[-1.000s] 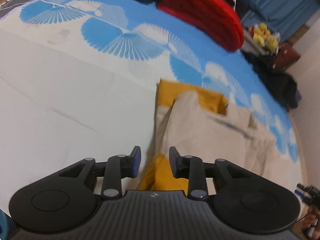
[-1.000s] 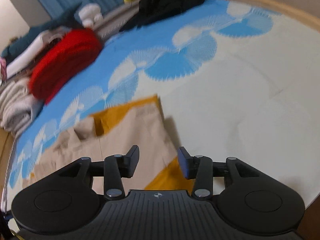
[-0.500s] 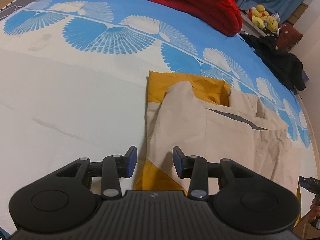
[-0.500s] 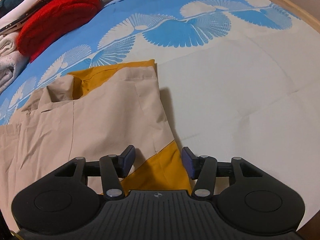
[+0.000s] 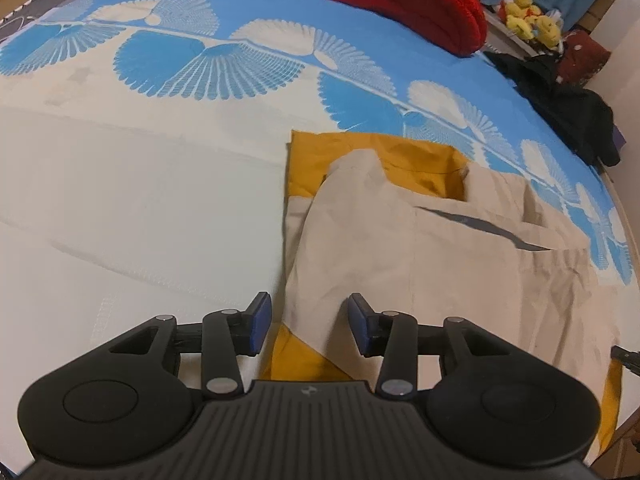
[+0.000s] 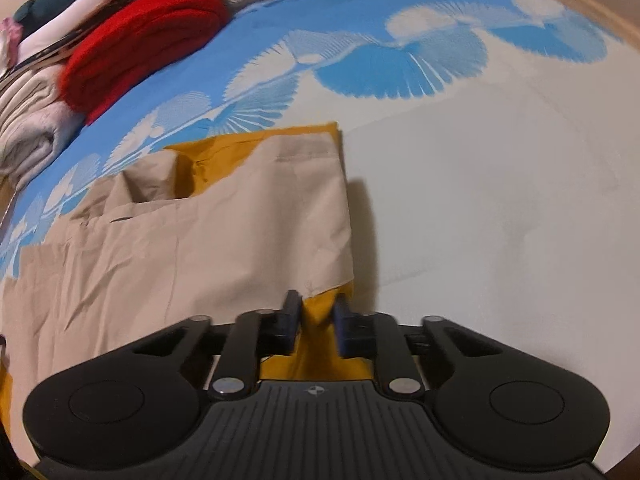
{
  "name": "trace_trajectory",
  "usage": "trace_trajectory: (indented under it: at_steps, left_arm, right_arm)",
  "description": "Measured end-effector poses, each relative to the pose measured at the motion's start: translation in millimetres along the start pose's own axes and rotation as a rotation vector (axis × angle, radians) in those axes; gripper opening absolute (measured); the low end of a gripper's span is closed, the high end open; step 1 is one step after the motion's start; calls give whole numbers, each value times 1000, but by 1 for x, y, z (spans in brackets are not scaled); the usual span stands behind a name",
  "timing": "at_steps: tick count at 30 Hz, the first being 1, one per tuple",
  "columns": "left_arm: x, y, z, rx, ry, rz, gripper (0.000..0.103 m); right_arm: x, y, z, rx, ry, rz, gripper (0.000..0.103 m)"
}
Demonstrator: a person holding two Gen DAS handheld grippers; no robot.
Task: Fold large clothes
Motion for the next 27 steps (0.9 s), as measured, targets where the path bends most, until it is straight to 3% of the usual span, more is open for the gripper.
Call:
trace_trajectory:
  at_steps: [6, 8, 10, 18, 23, 27]
  left_arm:
    - [0, 0, 2, 1, -6, 12, 46]
    - [1, 1, 5, -9, 16, 11, 17]
    - [5, -1, 7, -33, 16, 29, 4]
    - [43, -20, 11, -16, 80, 166, 2]
    - [77, -43, 13, -15, 133, 328, 2]
    - [85, -62, 18, -44, 103, 424, 2]
  right_arm:
    - [33, -16, -10, 34, -13, 110, 4]
    - [40, -18, -15, 66, -1, 132, 4]
    - [44, -20, -17, 82, 8, 142, 4]
    - [64, -25, -19, 97, 40, 214, 3]
    - [93, -50, -25, 79, 34, 394, 2]
    - [91, -75, -34, 95, 66, 498, 2]
Point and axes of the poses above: each gripper's, at about its wrist camera, not at the fingertips, and x roughly against the way its jaws point, z to its right, y to its underside, the point moved 10 cm from there along -x, roughly the way its jaws point, and after that the axes turned 5 degrees about x, right-handed, at the moved point
